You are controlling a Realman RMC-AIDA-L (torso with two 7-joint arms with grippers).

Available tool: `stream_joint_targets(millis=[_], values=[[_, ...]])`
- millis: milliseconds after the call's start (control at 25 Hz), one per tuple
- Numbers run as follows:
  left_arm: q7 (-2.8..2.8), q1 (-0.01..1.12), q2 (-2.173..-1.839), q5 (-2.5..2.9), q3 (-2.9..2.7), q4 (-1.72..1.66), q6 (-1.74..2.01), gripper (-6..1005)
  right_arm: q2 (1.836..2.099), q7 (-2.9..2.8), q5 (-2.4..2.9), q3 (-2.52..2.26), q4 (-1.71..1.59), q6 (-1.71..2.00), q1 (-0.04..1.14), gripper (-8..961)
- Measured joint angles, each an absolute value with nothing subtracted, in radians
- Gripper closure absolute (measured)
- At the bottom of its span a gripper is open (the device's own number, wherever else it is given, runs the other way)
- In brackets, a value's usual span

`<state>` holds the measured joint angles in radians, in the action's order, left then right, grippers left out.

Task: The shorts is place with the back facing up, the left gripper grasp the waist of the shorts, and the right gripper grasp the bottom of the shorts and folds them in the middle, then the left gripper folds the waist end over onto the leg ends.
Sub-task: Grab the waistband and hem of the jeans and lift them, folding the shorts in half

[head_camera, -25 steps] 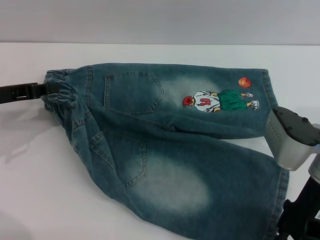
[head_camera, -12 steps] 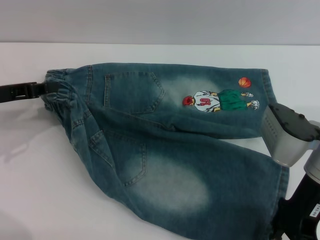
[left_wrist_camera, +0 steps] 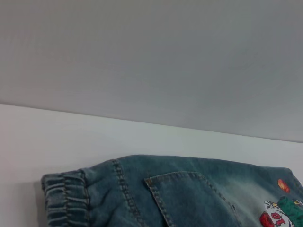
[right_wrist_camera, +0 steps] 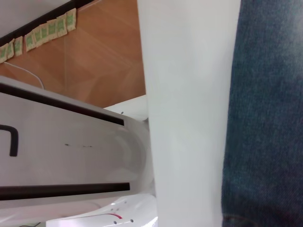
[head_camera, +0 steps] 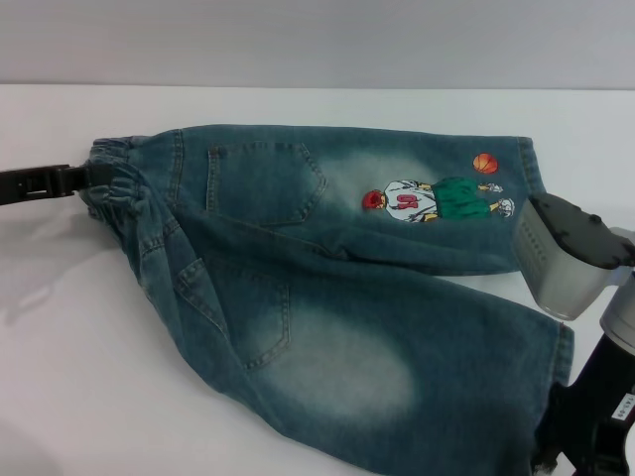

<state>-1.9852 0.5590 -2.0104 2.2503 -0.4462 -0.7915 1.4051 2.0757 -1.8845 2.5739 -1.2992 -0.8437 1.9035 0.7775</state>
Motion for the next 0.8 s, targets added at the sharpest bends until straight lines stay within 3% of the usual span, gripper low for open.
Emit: stream_joint_targets(millis=[800], values=[[-1.976, 0.554, -2.013, 2.25, -0.446, -0.791, 1.402, 951, 2.079, -1.885, 2.526, -1.34, -0.833, 1.881, 0.793, 435]])
